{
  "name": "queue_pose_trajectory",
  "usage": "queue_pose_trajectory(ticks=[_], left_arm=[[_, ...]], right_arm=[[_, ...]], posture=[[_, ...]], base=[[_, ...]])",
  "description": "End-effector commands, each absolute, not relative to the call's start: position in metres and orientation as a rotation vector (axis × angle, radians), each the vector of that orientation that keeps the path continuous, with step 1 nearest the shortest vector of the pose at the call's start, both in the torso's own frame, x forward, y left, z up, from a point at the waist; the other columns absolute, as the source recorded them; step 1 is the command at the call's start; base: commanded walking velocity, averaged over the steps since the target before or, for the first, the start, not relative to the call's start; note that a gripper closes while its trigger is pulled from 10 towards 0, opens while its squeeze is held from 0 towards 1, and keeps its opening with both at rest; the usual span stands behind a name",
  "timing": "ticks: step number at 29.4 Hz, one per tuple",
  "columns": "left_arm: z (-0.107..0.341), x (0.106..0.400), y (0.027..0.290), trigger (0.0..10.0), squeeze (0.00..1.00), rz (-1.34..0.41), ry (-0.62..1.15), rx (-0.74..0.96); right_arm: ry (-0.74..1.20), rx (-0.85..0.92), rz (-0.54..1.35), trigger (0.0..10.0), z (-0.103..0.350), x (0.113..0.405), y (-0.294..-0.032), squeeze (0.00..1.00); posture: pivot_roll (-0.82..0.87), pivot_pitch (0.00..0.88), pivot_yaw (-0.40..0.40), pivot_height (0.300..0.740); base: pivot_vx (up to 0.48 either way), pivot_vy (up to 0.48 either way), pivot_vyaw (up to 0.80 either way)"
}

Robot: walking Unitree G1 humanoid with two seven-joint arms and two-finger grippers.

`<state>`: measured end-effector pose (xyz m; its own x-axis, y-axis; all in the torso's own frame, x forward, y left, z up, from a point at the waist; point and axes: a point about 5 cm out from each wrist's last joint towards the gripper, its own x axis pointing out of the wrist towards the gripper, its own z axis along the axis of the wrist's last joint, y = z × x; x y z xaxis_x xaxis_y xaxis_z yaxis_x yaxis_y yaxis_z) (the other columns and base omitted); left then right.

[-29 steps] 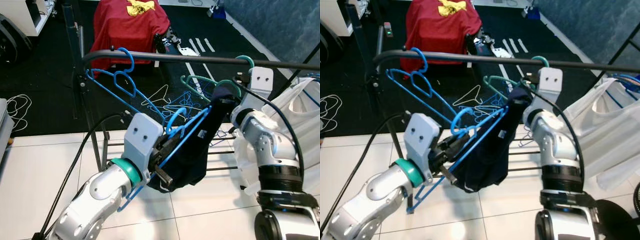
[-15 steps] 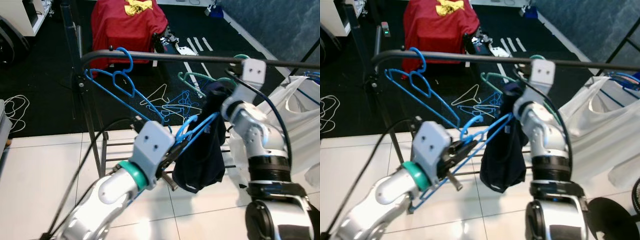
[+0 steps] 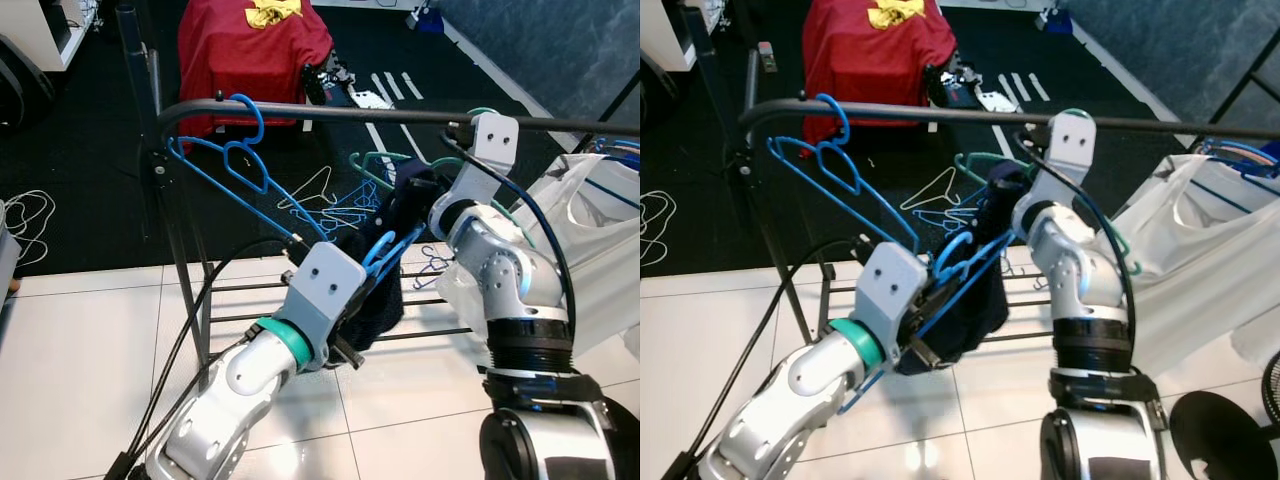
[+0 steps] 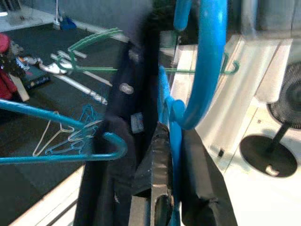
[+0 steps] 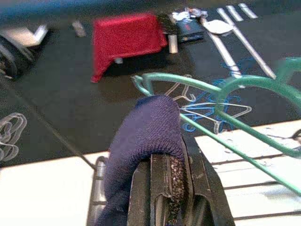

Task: Hang hanger

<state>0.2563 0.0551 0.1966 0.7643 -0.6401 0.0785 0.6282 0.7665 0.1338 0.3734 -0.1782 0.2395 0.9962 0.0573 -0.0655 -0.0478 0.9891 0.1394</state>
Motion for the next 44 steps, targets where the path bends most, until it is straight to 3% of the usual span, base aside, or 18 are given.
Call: queue_pose_trajectory(ticks=[1, 8, 28, 33, 37, 44], left_arm=[[0.202, 0.251, 0.063, 10.0, 0.00, -0.709, -0.129, 0.074], [0.203, 0.251, 0.085, 10.0, 0.00, -0.663, -0.130, 0.141], [0.194, 0.251, 0.058, 10.0, 0.00, -0.700, -0.108, 0.112], [0.188, 0.261, 0.036, 10.0, 0.00, -0.641, -0.117, 0.156], [0.185, 0.264, 0.034, 10.0, 0.00, -0.613, -0.122, 0.183], [0.180, 0.280, 0.033, 10.0, 0.00, -0.514, -0.143, 0.245]], right_arm=[[0.050, 0.117, 0.027, 0.0, 0.240, 0.371, -0.187, 0.00], [0.063, 0.107, 0.011, 0.0, 0.235, 0.370, -0.192, 0.00], [0.036, 0.138, 0.032, 0.0, 0.246, 0.372, -0.184, 0.00], [0.043, 0.195, 0.048, 0.0, 0.247, 0.369, -0.171, 0.00], [0.042, 0.214, 0.055, 0.0, 0.249, 0.368, -0.168, 0.00], [0.065, 0.261, 0.160, 0.0, 0.251, 0.353, -0.137, 0.00]], posture=[[-0.05, 0.093, -0.030, 0.740], [-0.04, 0.090, -0.030, 0.740], [-0.06, 0.071, -0.035, 0.740], [-0.06, 0.072, -0.034, 0.740], [-0.06, 0.074, -0.034, 0.740], [-0.07, 0.077, -0.030, 0.740]], base=[[0.000, 0.000, 0.00], [0.000, 0.000, 0.00], [0.000, 0.000, 0.00], [0.000, 0.000, 0.00], [0.000, 0.000, 0.00], [0.000, 0.000, 0.00]])
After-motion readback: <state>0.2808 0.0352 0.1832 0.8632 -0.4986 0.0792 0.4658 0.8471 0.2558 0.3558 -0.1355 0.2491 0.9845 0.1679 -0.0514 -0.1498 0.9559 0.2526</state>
